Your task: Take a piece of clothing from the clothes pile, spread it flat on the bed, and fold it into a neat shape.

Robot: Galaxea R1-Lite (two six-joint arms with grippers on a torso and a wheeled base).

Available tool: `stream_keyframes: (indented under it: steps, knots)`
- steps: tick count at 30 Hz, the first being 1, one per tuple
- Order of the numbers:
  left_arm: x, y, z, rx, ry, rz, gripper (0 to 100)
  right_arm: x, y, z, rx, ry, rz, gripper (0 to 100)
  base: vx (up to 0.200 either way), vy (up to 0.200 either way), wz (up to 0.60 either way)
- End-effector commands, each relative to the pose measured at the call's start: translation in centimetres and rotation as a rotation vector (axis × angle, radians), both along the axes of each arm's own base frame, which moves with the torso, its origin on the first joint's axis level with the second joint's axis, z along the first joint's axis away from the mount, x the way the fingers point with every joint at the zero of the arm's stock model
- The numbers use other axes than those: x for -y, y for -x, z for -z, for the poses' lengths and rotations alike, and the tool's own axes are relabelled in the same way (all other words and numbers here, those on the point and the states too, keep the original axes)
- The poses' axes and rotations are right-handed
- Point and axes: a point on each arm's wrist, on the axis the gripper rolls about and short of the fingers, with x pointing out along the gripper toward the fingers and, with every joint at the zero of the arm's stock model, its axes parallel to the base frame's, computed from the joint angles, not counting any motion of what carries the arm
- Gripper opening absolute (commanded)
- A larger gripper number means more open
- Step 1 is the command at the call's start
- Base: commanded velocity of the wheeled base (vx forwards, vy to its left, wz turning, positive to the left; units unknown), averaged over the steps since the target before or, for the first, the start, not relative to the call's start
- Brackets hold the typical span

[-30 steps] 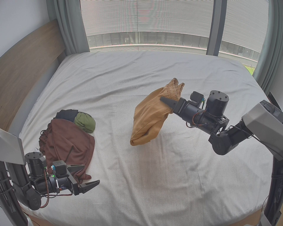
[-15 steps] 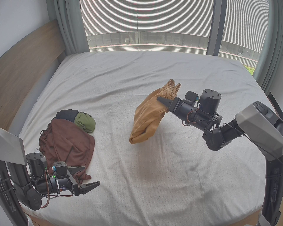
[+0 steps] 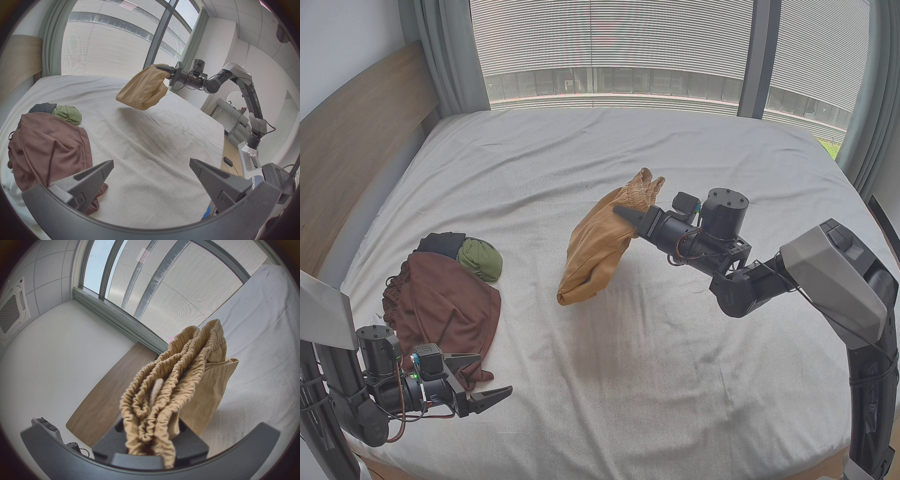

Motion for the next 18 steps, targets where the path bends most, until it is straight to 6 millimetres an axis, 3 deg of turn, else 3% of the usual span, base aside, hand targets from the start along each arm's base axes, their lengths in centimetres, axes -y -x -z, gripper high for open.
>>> stream_keyframes:
  steps: [1,5,10,14,18]
  knots:
    - [0.0,0.1,0.3,-0.016,-0.002,0.0,100,-0.2,-1.4,3.5,-0.037,0.019,0.0,0,0.0,0.0,0.0]
    - [-0.1,0.1,0.2,-0.014,-0.002,-0.002,100,1.4,-2.8,6.1,-0.076,0.039,0.023,0,0.0,0.0,0.0]
    - [-0.1,0.3,0.3,-0.022,-0.002,-0.001,100,5.2,-4.6,9.0,-0.107,0.046,0.098,0,0.0,0.0,0.0]
    - [0.0,0.3,0.3,-0.02,-0.001,0.001,100,7.2,-4.1,10.3,-0.149,0.06,0.132,0,0.0,0.0,0.0]
    - [0.0,0.3,0.2,-0.019,-0.001,0.001,100,7.3,-2.8,11.6,-0.167,0.067,0.127,0,0.0,0.0,0.0]
